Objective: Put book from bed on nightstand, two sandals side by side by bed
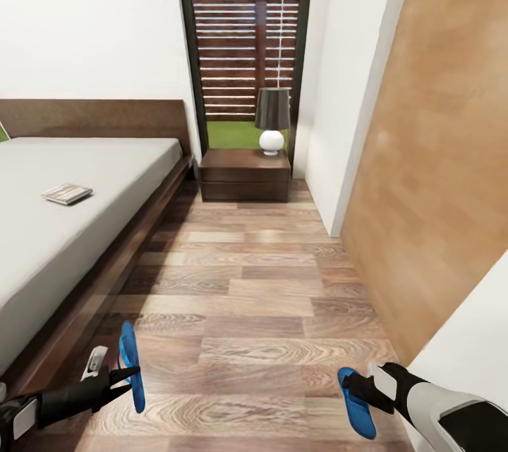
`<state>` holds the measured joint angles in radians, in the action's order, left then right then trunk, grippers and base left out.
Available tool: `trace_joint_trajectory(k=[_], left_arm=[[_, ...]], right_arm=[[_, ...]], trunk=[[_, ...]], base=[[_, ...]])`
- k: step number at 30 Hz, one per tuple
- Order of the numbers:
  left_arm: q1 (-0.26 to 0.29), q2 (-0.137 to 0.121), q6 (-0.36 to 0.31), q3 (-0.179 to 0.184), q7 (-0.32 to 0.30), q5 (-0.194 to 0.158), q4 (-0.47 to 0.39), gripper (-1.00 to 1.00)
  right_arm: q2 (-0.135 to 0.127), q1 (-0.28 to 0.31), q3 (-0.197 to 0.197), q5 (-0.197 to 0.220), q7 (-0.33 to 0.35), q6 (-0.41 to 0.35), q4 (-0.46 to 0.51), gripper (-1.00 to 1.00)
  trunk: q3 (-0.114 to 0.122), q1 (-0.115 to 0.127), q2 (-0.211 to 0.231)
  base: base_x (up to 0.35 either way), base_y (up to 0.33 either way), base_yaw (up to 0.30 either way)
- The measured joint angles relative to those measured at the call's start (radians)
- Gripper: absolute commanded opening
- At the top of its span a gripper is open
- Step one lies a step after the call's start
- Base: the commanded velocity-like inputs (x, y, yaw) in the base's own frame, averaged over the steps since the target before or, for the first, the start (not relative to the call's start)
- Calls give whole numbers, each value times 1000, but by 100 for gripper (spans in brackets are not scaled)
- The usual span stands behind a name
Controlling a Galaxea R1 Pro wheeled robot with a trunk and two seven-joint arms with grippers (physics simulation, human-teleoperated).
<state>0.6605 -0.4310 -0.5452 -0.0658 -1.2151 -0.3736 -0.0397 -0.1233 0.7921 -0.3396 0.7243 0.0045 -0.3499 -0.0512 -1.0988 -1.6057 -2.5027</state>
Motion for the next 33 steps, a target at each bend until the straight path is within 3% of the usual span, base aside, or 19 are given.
trace_joint_trajectory(k=[19, 33], left_arm=[[0, 0, -1, -2, 0, -1, 0, -100], [0, 0, -1, -2, -1, -1, 0, -100]], right_arm=[[1, 0, 0, 0, 0, 0, 0, -100], [1, 0, 0, 0, 0, 0, 0, -100]], trunk=[[0, 0, 0], [0, 0, 0]], base=[[196, -63, 122], [80, -65, 134]])
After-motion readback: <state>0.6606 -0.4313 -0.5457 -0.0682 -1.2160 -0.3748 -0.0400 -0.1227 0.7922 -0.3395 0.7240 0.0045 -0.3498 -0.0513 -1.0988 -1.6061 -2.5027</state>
